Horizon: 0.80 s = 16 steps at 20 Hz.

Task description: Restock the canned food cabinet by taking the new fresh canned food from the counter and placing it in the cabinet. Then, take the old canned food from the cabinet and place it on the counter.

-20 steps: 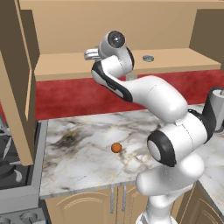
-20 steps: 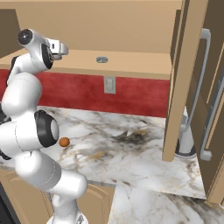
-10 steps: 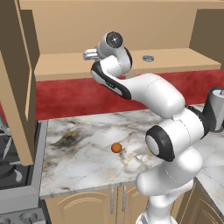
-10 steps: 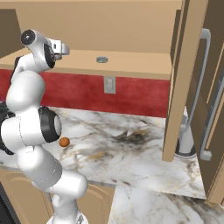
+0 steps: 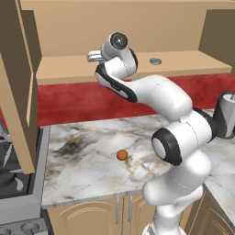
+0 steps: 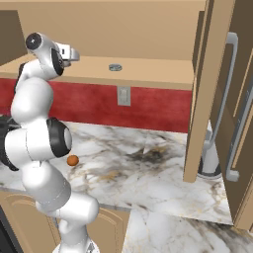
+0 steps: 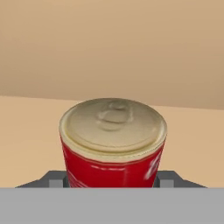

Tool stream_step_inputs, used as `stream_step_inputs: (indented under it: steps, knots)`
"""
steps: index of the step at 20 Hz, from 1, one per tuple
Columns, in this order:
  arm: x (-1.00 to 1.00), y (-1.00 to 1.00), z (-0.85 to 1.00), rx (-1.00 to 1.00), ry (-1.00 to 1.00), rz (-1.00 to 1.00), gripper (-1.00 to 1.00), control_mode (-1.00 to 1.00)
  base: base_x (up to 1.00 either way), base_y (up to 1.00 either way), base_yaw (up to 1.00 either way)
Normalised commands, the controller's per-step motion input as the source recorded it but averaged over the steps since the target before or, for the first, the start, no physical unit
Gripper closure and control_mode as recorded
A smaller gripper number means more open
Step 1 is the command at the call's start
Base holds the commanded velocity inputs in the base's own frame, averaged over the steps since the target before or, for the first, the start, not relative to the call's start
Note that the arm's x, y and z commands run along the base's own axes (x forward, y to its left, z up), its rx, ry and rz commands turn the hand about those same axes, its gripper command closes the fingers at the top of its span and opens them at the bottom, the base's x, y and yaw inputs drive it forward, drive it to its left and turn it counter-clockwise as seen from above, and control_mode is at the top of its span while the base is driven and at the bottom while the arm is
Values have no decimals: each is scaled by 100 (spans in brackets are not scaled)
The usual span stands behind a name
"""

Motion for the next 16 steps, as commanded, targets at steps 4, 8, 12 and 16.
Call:
stream_step_inputs:
  steps: [4,8,12,16]
  knots:
    - [-30,-4,0,0,-3,0,100,-100,0,0,0]
    - [-99,-32,13,5,-17,0,100,-100,0,0,0]
    - [-100,-43,40,6,-16,1,100,-100,0,0,0]
    - [-100,-70,37,6,-11,10,100,-100,0,0,0]
